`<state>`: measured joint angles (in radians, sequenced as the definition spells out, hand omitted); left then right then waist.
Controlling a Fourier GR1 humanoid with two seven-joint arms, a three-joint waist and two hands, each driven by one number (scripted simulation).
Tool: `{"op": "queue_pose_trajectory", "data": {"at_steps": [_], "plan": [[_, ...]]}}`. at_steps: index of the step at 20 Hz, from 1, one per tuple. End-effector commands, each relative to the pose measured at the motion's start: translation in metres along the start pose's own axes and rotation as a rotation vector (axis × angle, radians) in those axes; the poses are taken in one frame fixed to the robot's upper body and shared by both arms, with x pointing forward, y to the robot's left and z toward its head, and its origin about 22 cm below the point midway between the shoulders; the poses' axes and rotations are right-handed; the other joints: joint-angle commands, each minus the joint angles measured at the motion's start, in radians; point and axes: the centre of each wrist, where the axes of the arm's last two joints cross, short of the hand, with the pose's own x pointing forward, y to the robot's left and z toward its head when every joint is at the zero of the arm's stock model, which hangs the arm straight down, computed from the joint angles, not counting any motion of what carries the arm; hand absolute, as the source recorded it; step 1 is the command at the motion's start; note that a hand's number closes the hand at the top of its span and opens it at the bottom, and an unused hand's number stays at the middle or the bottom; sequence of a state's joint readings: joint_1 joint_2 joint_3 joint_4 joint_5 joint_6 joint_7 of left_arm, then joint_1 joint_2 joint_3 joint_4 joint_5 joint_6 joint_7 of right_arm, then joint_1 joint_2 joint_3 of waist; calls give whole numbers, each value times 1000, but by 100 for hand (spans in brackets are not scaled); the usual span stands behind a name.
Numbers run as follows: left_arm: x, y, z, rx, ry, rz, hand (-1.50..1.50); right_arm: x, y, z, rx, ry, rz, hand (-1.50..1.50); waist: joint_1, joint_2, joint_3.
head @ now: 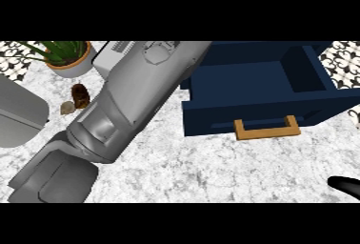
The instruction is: Pick up the can, place it into the drawer and close the drawer
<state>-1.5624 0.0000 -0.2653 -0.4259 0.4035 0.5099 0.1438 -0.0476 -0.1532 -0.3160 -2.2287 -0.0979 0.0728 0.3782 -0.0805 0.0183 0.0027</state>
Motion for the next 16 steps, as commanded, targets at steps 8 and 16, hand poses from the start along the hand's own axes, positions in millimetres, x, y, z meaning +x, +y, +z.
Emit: {"op": "queue_pose_trajectory", "data": {"at_steps": [8, 16], "plan": [[-13, 1, -4, 151, -10, -30, -150, -3, 3, -11, 37, -10, 8, -150, -34, 13, 2], [-10, 4, -7, 169, -8, 33, -150, 7, 2, -20, 115, -130, 199, -150, -33, 18, 2]]}}
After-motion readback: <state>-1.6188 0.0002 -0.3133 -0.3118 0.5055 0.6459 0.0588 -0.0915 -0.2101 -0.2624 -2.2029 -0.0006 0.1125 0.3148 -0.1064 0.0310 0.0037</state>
